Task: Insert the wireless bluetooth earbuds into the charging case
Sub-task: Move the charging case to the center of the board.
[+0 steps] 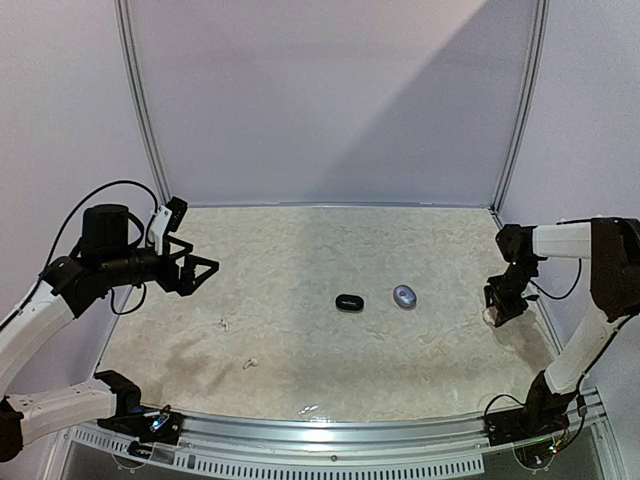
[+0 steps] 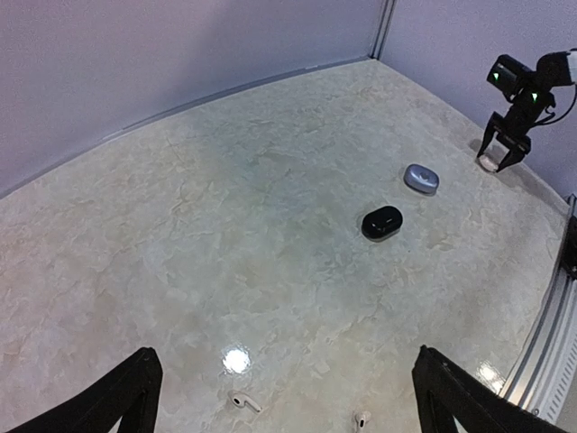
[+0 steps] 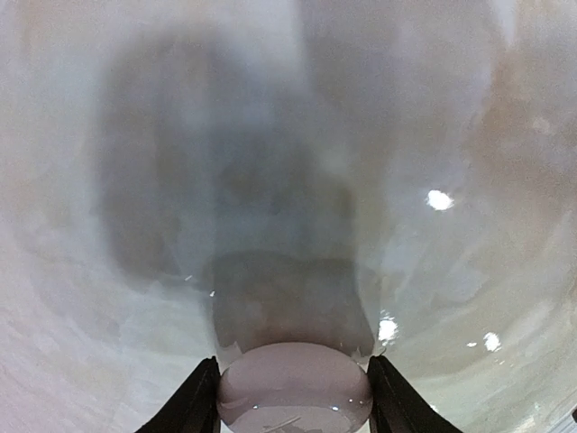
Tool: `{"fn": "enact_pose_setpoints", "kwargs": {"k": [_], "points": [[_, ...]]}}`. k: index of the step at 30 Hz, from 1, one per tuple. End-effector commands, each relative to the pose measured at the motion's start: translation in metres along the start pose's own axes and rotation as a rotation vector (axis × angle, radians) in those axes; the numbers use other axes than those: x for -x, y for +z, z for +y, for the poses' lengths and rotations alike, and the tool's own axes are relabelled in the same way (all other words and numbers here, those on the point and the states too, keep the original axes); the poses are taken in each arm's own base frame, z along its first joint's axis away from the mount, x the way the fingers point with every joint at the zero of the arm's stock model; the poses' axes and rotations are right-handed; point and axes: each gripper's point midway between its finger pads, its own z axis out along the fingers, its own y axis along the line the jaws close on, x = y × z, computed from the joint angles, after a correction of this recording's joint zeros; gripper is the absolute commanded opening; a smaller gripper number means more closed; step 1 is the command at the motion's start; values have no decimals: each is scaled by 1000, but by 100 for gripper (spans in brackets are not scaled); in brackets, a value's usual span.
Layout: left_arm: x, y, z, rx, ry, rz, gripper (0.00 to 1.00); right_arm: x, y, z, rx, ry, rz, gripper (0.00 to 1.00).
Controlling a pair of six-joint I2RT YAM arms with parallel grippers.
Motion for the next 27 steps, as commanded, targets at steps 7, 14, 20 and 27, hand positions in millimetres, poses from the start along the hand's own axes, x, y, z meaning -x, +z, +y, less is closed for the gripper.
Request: {"fn": "enact_pose_setpoints", "kwargs": {"k": [7, 14, 20, 27], "points": [[-4, 0, 5, 19, 7, 2, 99, -16, -2, 27, 5, -64, 18, 48], [-5, 0, 6, 22, 17, 5, 99, -23, -6, 39, 1, -80, 10, 48], [-3, 1, 6, 20, 20, 5, 99, -46, -8, 73, -6, -154, 14, 47], [-1, 1, 6, 19, 22, 6, 99, -59, 0, 99, -22, -190, 23, 47]]}}
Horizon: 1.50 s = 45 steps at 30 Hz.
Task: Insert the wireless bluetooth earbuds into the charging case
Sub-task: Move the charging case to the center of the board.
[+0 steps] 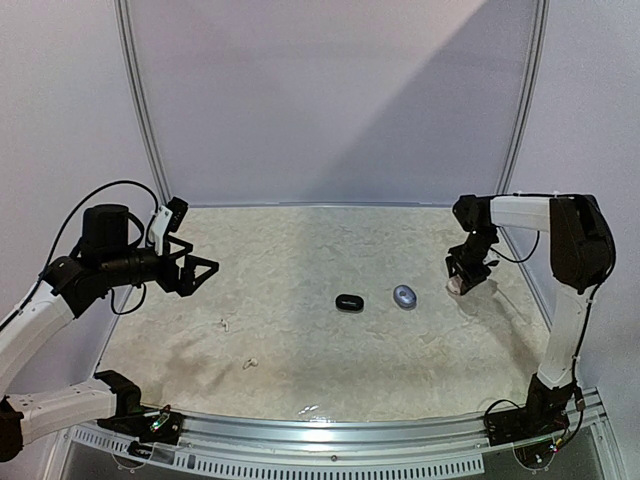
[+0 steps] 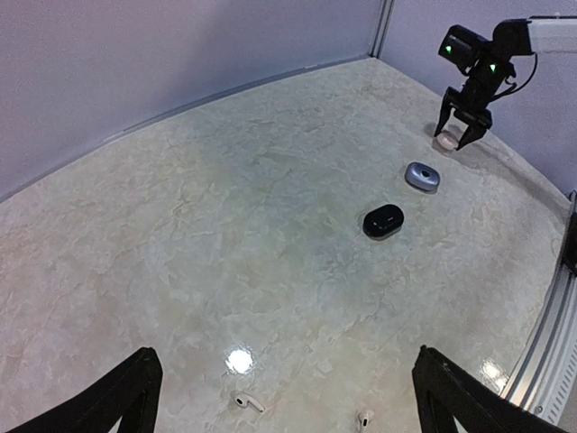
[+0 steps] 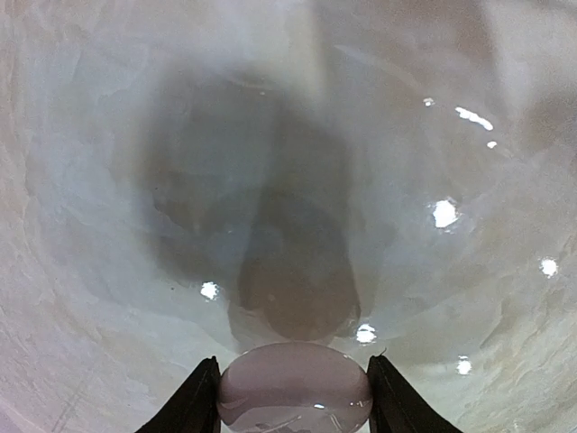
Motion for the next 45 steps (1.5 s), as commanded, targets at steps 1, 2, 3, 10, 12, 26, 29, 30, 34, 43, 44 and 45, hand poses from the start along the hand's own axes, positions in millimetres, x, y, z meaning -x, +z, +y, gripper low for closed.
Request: {"fn": "enact_pose_setpoints", "kwargs": {"k": [1, 2, 3, 10, 12, 26, 29, 30, 34, 43, 44, 45], "points": [[-1, 1, 6, 22, 6, 6, 99, -3, 10, -5, -67, -3, 11, 47], [-1, 1, 6, 21, 6, 7, 99, -4, 10, -4, -65, -9, 11, 47], [-1, 1, 6, 19, 5, 8, 99, -6, 10, -1, -60, -19, 4, 47], [-3, 3, 5, 11, 1, 11, 99, -15, 26, 8, -43, -94, 19, 48], [-3, 3, 6, 14, 5, 13, 99, -16, 33, 4, -45, -95, 24, 48], [-4, 4, 7, 19, 8, 20, 99, -17, 36, 21, 31, -131, 29, 49], [-4, 4, 8, 23, 8, 23, 99, -16, 33, 20, 27, -128, 19, 48], [-5, 4, 8, 22, 8, 24, 99, -15, 32, 20, 28, -128, 13, 48], [-5, 4, 7, 20, 6, 24, 99, -14, 35, 16, 18, -121, 7, 49], [-5, 4, 7, 21, 7, 26, 99, -15, 37, 10, -1, -117, 13, 49], [-5, 4, 7, 20, 7, 26, 99, -15, 37, 9, -5, -114, 14, 49], [-5, 3, 7, 19, 10, 25, 99, -15, 37, 7, -10, -107, 15, 49]]}}
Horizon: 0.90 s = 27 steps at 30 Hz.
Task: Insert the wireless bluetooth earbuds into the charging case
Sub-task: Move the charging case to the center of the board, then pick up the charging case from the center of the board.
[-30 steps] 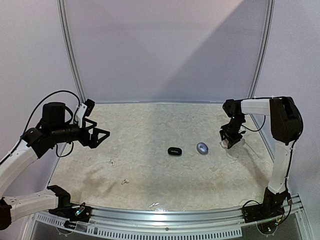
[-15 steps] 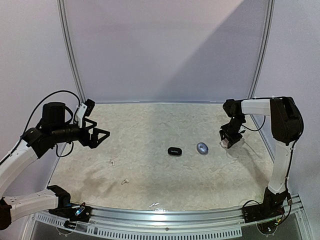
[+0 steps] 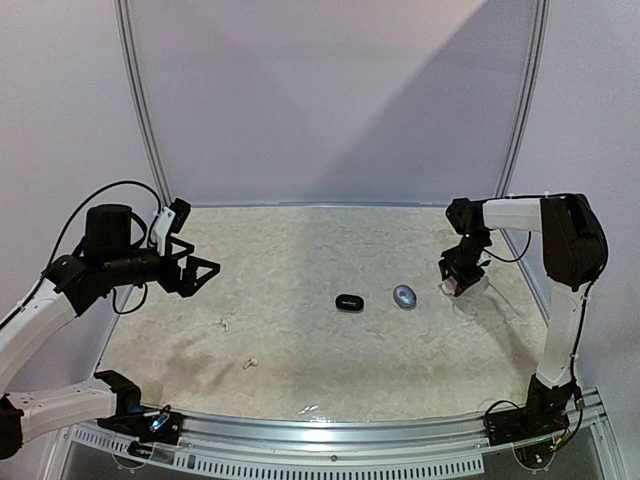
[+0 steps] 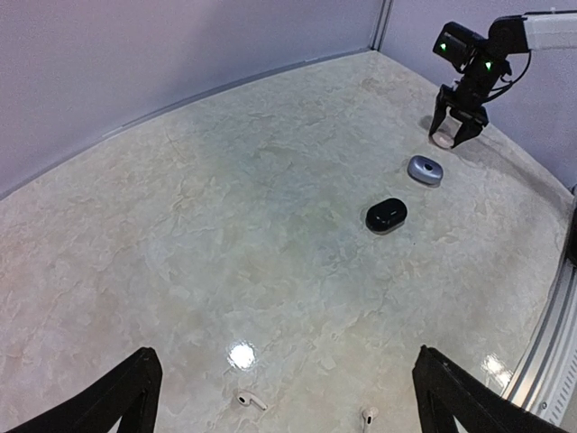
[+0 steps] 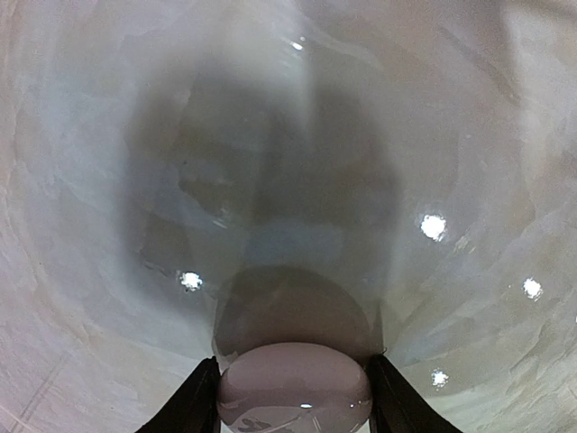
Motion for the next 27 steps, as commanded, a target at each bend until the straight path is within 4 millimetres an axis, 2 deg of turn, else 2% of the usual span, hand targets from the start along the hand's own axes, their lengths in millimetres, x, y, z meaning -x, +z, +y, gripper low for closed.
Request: {"fn": "enact_pose_setpoints", "kwargs": {"k": [1, 7, 19, 27], "points": [[-1, -1, 6, 20, 3, 6, 99, -1, 19, -7, -27, 13, -3, 49], [-1, -1, 6, 21, 3, 4, 99, 0, 14, -14, -62, 30, -13, 50], [-1, -1, 5, 19, 2, 3, 99, -1, 18, -12, -65, 14, -7, 53], [0, 0, 5, 18, 0, 3, 99, -1, 18, -4, -41, 3, -7, 53]]}}
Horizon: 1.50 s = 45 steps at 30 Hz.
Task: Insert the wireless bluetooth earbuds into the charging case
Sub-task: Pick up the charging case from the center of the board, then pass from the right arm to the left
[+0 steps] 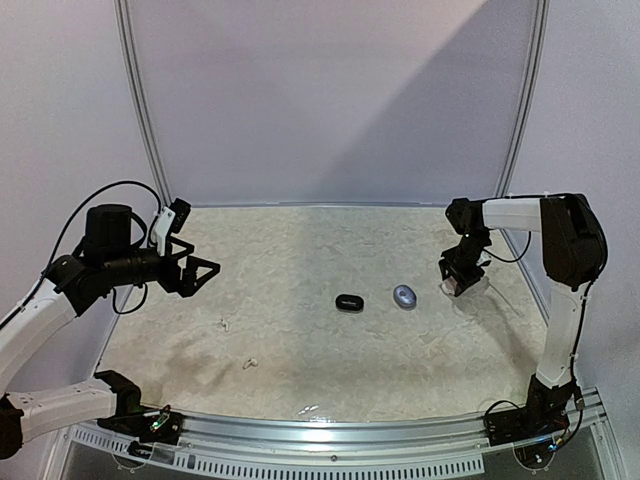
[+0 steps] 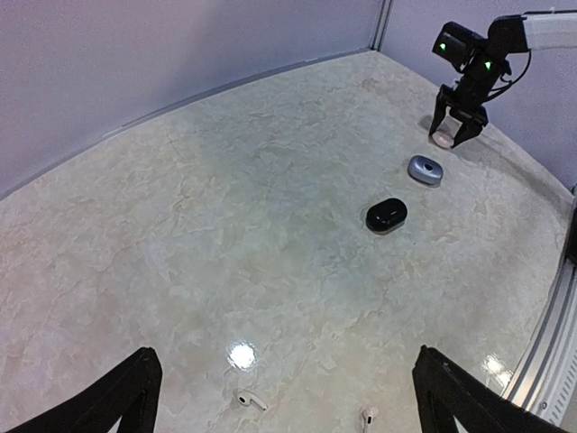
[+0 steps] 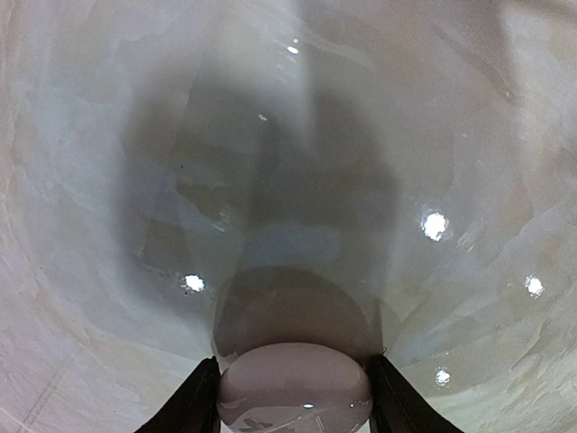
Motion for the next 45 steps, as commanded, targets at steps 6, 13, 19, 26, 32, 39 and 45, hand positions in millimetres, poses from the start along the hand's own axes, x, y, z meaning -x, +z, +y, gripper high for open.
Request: {"fn": "enact_pose_setpoints", "kwargs": {"k": [6, 13, 19, 26, 32, 39, 45], "points": [[0, -1, 5, 19, -2, 5, 99, -1, 19, -9, -56, -27, -11, 53], [3, 3, 5, 5, -4, -2, 99, 6, -21, 4, 23, -133, -156, 51], [6, 4, 2, -14, -13, -16, 99, 3, -59, 10, 97, -219, -264, 50], [11, 3, -1, -33, -10, -26, 99, -29, -106, 35, 230, -336, -340, 49], [32, 7, -20, -162, -17, -125, 98, -119, -227, 92, 577, -658, -561, 49], [82, 9, -48, -348, -14, -381, 92, -229, -298, 104, 880, -811, -538, 48], [119, 16, -93, -448, 98, -551, 91, -310, -347, 101, 1085, -883, -481, 48]]}}
